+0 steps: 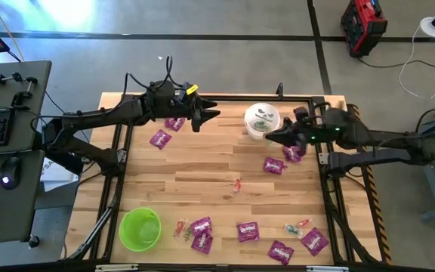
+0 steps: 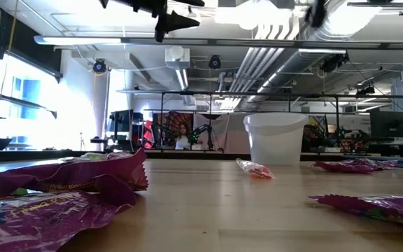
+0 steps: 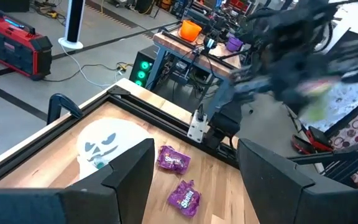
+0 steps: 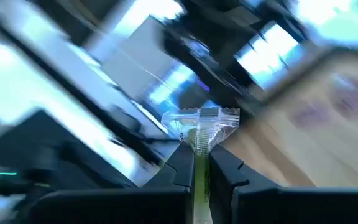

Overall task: Sort candy by brand, put in halloween buckets
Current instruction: Put the green gummy into the white bucket, then put the blue gummy into the white bucket

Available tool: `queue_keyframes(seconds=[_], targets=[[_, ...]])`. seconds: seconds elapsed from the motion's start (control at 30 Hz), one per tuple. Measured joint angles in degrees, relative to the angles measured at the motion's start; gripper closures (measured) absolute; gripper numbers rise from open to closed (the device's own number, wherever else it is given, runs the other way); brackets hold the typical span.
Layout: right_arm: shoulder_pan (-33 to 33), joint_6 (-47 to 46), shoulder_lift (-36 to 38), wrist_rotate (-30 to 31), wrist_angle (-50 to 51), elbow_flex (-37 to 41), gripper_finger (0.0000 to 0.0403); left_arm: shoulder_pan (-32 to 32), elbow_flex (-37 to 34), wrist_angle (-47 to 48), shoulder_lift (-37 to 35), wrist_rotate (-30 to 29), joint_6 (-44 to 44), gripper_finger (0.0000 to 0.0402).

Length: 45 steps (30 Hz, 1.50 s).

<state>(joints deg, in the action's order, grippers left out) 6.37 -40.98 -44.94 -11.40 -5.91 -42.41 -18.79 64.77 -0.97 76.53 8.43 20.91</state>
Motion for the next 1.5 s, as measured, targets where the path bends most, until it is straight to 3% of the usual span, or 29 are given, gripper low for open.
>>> queue_keyframes(seconds=[0.1, 0.27, 0.5, 0.63, 0.87, 1.0, 1.07, 1.17, 1.33, 1.5], targets=[[-1.9, 2.8, -1.5, -2.7, -7.7, 0.0, 0.0394, 0.0, 0.0, 0.0, 0.0, 0.0, 0.0, 0.0184], [-3.0, 3.8, -3.8, -2.5, -8.5, 0.0, 0.0394, 0.0, 0.0, 0.1, 0.0, 0.0, 0.0, 0.0184], [1.9, 2.2, -6.5, 18.2, 1.1, 0.0, 0.0393, 0.0, 0.0, 0.2, 0.0, 0.0, 0.0, 0.0184], [7.2, 2.3, -10.6, 23.4, 7.4, 0.0, 0.0379, 0.1, 0.0, 0.3, 0.0, 0.0, 0.0, 0.0184], [14.1, 9.8, -18.3, 26.6, 16.1, 0.0, 0.0258, 0.1, 0.0, 0.3, 0.0, 1.1, 4.4, 0.0184], [16.7, 11.5, -20.6, 28.9, 18.7, 0.0, 0.0176, 0.1, 0.0, -0.3, 0.0, 6.7, 8.9, 0.0184], [17.7, 11.4, -21.0, 26.8, 19.8, 0.0, 0.0144, 0.1, 0.0, -0.3, 0.0, 7.9, 9.9, 0.0184], [19.1, 12.8, -20.9, 18.1, 21.2, -0.2, 0.0114, 0.1, 0.0, -0.3, 0.0, 8.1, 11.0, 0.0184], [19.0, 13.9, -19.3, 6.9, 23.8, -5.4, 0.0108, 0.1, 0.0, -0.6, 0.0, 10.6, 13.5, 0.0184], [13.3, 12.9, -17.7, -5.7, 24.9, -11.6, 0.0108, 0.6, 0.0, -0.5, 0.0, 16.4, 13.1, 0.0184]])
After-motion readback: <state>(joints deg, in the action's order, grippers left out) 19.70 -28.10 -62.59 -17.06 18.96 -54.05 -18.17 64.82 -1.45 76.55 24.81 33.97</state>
